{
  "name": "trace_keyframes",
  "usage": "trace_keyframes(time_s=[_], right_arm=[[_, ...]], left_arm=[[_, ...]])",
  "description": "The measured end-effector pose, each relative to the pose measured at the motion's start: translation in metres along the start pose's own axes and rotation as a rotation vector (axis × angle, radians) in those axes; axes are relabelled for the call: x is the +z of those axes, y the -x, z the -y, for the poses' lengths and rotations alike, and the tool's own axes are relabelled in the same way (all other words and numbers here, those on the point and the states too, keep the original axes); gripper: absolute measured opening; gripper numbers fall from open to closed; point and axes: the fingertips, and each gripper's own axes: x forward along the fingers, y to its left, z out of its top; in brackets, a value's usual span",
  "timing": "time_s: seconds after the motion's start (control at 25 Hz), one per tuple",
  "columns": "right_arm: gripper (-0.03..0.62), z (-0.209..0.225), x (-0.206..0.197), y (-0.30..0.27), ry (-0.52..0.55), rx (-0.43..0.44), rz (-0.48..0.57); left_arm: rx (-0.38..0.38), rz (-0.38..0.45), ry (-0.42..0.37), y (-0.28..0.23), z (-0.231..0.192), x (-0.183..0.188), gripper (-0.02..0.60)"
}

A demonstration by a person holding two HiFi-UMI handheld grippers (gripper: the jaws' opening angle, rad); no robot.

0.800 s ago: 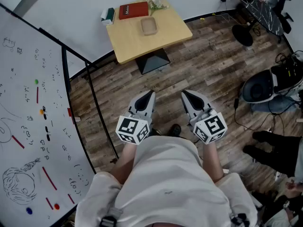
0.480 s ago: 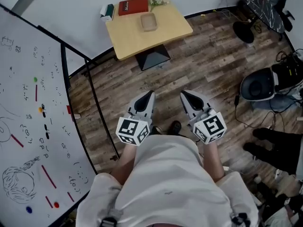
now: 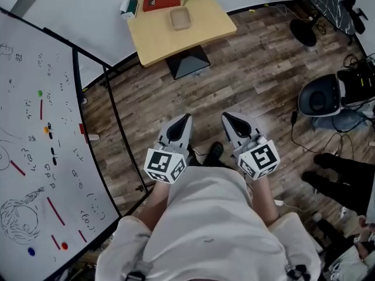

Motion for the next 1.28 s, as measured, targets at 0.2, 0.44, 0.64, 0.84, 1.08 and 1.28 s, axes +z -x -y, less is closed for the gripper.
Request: trace_keyframes(time_s=[0.2,0.44,0.64,0.84,1.08,1.28], right_arm=[[0.002,0.004,-0.007,0.008,-0.018,-0.017,-0.002],[0.002,0.008,-0.016,-0.003,-0.039,-0.017,-0.026],[0.014,0.016,-0.012,-0.021,-0.031,-0.023,-0.048],[0.052,0.03,-0.001,-0.05,-0.025,-0.02,-0.054],[0.126,0.044,0.023,-0.089,0.001,0.012,-0.045],[0.146,0.059,0.039,-0.116,-0.004,0.001,-0.024]], left_arm=[[-0.003,-0.03,-0.021,-0.001,0.008,-0.007,0.006],[-0.012,-0.056,-0.03,-0.007,0.003,-0.011,0.006],[-0.005,-0.061,-0.006,-0.023,-0.02,-0.013,0.008],[-0.034,-0.059,-0.028,-0.045,-0.04,0.003,0.063],[-0.05,-0.059,-0.043,-0.071,-0.069,0.016,0.102],[-0.074,-0.048,-0.065,-0.093,-0.091,0.031,0.121]])
